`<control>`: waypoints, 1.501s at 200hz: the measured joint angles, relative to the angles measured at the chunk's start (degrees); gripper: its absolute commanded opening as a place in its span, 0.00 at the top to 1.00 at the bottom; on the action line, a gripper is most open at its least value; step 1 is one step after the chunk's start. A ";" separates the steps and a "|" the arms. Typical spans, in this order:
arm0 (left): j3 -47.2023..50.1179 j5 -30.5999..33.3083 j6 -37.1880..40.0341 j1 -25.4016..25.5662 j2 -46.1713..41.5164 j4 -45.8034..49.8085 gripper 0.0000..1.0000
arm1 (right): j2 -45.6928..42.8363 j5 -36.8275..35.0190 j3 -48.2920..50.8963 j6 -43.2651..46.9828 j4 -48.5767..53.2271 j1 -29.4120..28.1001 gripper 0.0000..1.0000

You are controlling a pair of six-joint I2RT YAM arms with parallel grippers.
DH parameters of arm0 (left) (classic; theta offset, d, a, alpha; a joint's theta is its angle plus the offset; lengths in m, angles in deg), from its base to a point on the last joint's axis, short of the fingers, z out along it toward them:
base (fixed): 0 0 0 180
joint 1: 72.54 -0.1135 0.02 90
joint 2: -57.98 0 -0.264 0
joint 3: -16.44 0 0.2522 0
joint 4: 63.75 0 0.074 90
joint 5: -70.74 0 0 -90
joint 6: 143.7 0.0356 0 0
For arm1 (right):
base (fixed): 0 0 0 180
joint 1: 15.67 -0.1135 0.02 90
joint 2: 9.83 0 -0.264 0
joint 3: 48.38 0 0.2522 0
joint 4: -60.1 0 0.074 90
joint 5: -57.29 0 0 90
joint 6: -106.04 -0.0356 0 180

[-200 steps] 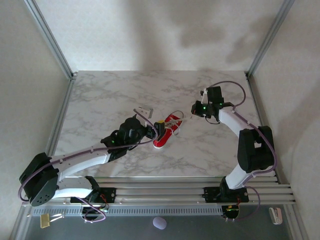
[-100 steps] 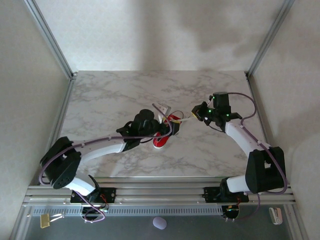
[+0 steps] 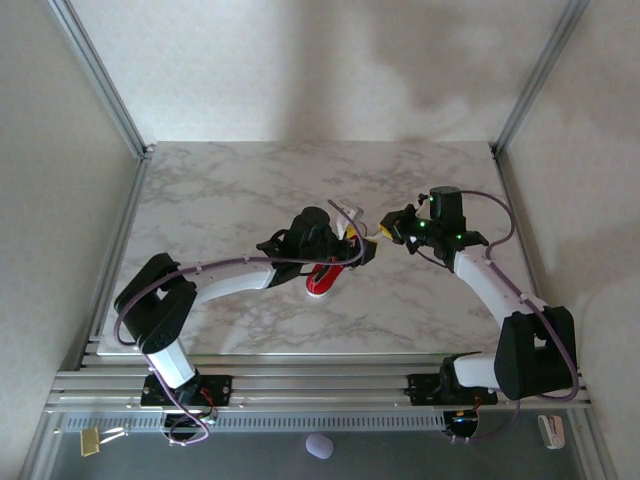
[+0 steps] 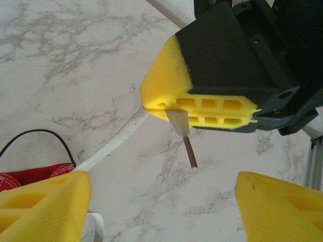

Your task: Tie the shoes

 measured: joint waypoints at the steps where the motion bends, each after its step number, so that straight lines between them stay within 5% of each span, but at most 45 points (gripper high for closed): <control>1: -0.07 -0.11 -0.11 -0.02 0.07 -0.02 0.31 | 0.00 0.04 0.00 0.00 0.00 0.00 1.00; 80: -2.51 -3.06 -1.75 -0.52 2.47 0.00 0.66 | -1.77 3.06 0.74 -0.42 -0.85 0.00 1.00; 125: -2.54 -4.02 -2.03 -0.52 2.49 -0.57 1.00 | -2.12 3.26 1.22 -0.39 -0.79 -0.02 1.00; 167: -1.99 -5.35 -1.88 -1.16 1.53 -2.47 1.00 | -2.45 3.26 1.31 0.33 -0.70 -0.02 0.86; 197: -1.49 -7.17 -1.90 -3.50 -0.02 -2.64 1.00 | -4.98 3.19 1.29 2.71 0.48 -0.11 0.46; 228: -1.51 -8.90 -0.92 -5.20 -1.31 -0.68 1.00 | -9.92 2.19 1.01 9.68 2.93 -0.11 0.41; 268: -1.79 -12.26 4.42 -6.08 -2.86 6.88 1.00 | -17.14 -0.48 1.22 24.70 2.40 -0.11 0.21; 300: -2.84 -14.71 9.68 -7.58 -3.58 12.59 1.00 | -17.88 3.89 1.40 39.19 1.31 -0.11 0.24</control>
